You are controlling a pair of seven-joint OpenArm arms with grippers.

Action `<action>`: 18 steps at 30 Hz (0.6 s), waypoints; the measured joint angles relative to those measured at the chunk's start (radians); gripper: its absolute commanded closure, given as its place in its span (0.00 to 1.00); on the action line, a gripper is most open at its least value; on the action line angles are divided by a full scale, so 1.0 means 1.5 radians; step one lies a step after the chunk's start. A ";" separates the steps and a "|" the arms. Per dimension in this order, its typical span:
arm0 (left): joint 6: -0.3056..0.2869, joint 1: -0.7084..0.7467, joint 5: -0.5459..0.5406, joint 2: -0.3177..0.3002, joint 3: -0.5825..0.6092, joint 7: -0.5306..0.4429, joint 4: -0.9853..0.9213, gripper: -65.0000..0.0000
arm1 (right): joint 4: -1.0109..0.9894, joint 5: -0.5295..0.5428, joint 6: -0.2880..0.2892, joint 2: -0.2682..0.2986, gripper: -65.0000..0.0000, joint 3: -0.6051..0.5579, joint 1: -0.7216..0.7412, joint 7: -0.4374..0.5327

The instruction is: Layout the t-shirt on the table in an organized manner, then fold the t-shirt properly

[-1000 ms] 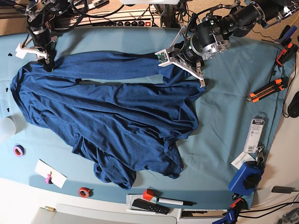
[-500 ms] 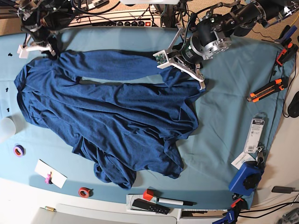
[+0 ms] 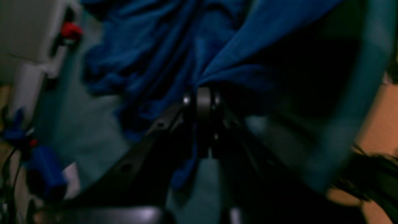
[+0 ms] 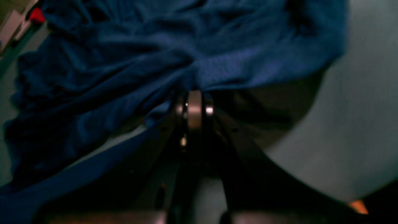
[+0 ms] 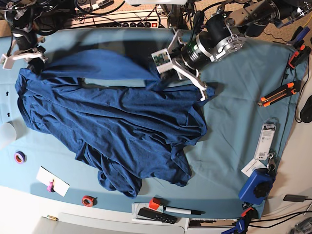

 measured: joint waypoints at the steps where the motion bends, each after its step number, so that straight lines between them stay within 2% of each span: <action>1: 0.002 -0.009 0.007 0.005 0.000 0.001 0.000 1.00 | 0.000 -0.017 -0.002 0.008 1.00 0.000 0.009 0.002; 7: 0.027 -0.073 0.032 0.044 0.000 -0.002 -0.062 1.00 | -0.001 -0.039 0.000 0.043 1.00 0.000 0.062 0.020; 12: 0.034 -0.113 0.038 0.062 -0.001 -0.024 -0.131 1.00 | -0.001 -0.078 -0.004 0.045 1.00 -0.015 0.075 0.062; 18: 0.045 -0.154 0.044 0.079 0.000 -0.023 -0.196 1.00 | -0.001 -0.224 -0.026 0.045 1.00 -0.130 0.088 0.128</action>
